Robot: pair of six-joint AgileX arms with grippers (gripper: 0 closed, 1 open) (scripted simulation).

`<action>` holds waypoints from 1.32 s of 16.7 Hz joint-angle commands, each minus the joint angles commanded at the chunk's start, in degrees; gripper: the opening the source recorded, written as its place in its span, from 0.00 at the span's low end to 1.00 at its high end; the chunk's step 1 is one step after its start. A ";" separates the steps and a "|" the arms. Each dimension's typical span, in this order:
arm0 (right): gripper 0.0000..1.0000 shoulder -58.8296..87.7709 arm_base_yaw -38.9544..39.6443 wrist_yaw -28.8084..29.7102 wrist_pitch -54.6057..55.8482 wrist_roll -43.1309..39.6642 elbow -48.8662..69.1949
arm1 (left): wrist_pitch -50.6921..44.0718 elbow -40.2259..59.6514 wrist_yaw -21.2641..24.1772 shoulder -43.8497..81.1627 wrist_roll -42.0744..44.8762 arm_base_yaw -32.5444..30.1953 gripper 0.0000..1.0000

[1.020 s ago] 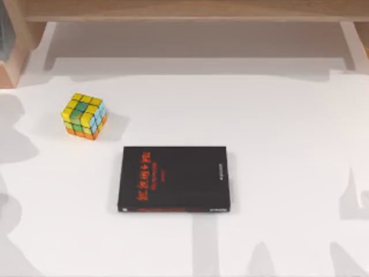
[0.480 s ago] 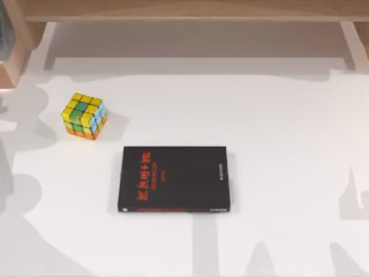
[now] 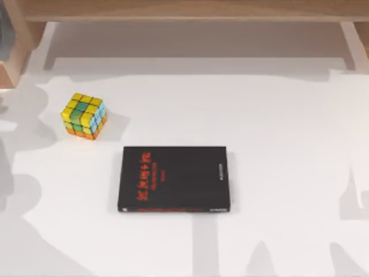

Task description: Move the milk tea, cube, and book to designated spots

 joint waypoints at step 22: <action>1.00 0.00 0.00 0.00 0.00 0.00 0.00 | 1.61 -4.00 1.27 -2.40 0.32 1.47 1.00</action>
